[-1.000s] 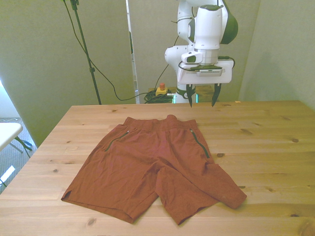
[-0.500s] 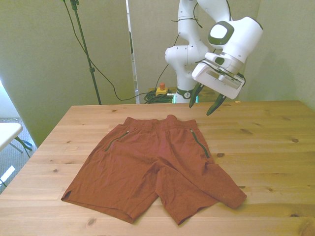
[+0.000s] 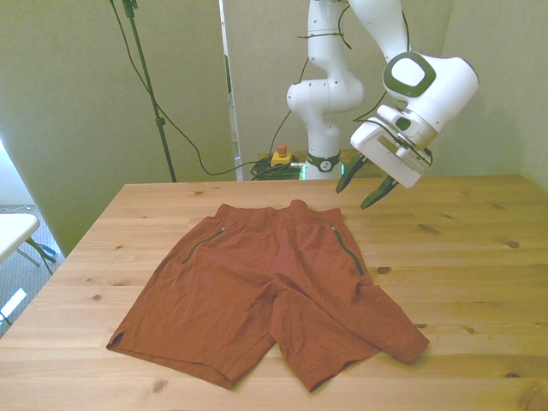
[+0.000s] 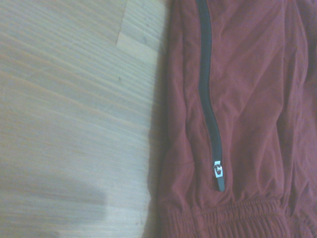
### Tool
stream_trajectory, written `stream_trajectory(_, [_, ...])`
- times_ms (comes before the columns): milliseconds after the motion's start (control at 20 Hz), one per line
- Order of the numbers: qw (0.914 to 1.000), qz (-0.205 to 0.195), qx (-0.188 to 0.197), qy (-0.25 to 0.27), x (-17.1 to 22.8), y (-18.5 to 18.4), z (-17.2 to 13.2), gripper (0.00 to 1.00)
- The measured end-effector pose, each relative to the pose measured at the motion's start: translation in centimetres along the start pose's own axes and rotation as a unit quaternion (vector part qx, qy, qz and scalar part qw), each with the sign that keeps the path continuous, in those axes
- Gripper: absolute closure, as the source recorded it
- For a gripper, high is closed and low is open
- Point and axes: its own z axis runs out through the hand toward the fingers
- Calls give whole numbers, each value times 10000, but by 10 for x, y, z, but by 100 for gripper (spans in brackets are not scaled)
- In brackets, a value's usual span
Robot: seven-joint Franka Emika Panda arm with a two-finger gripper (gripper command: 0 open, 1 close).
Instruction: Fold the shorts
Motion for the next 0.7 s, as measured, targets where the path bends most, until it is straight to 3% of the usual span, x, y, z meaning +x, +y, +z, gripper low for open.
stream_trajectory(500, [9995, -21, -303, -20, -12, 6, 38, 0])
stream_trajectory(700, [9997, 95, -230, -14, -3, 11, 48, 0])
